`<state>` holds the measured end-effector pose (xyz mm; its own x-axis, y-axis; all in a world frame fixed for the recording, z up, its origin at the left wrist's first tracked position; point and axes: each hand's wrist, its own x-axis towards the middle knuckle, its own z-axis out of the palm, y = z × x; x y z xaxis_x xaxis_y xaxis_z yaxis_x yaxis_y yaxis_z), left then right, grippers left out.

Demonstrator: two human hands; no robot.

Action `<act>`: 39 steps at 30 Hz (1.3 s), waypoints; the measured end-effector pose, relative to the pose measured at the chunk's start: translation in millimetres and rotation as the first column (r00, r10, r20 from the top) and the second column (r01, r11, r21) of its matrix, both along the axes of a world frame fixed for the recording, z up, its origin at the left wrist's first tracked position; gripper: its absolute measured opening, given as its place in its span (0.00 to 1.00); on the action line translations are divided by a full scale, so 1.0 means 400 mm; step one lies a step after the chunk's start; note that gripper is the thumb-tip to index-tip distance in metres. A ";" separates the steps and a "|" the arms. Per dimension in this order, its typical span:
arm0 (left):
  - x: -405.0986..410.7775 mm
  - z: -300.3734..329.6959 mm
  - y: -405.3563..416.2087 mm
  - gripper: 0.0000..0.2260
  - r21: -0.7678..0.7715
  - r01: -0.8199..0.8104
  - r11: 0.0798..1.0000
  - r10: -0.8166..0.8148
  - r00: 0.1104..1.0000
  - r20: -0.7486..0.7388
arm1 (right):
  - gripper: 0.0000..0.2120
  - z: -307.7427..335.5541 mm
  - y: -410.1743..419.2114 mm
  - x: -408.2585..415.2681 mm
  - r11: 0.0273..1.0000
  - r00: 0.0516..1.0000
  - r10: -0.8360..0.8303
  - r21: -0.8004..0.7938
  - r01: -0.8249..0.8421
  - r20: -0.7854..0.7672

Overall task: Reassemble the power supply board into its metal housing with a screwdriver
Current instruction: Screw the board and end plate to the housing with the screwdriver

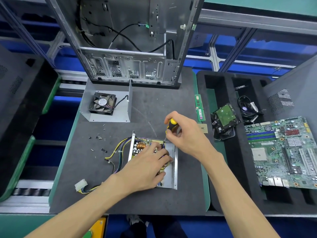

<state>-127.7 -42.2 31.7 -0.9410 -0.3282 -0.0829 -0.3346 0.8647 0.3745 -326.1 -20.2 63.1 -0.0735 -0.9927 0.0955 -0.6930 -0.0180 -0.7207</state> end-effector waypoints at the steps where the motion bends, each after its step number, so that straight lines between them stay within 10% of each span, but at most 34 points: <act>1: -0.001 0.000 -0.001 0.20 -0.003 -0.001 1.000 0.001 1.000 0.002 | 0.10 0.001 -0.003 0.000 1.000 1.000 0.010 -0.005 -0.010 -0.009; 31: 0.005 0.046 -0.038 0.16 0.169 -0.090 0.981 0.107 0.990 -0.096 | 0.19 0.055 0.018 0.004 0.969 0.979 -0.032 0.245 -0.019 0.201; 35: -0.001 0.094 -0.072 0.11 0.258 -0.285 0.923 0.353 0.894 -0.275 | 0.19 0.048 0.021 0.002 0.970 0.977 -0.058 0.245 0.006 0.205; 39: -0.032 0.184 -0.127 0.16 0.339 -0.154 0.928 0.295 0.859 -0.419 | 0.22 0.038 0.017 0.010 0.974 0.975 -0.063 0.224 0.014 0.211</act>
<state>-140.5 -92.8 105.2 -0.7980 -0.5638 0.2130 -0.2375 0.6189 0.7487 -322.1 -13.5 78.5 -0.1068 -0.9833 -0.1475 -0.5177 0.1816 -0.8361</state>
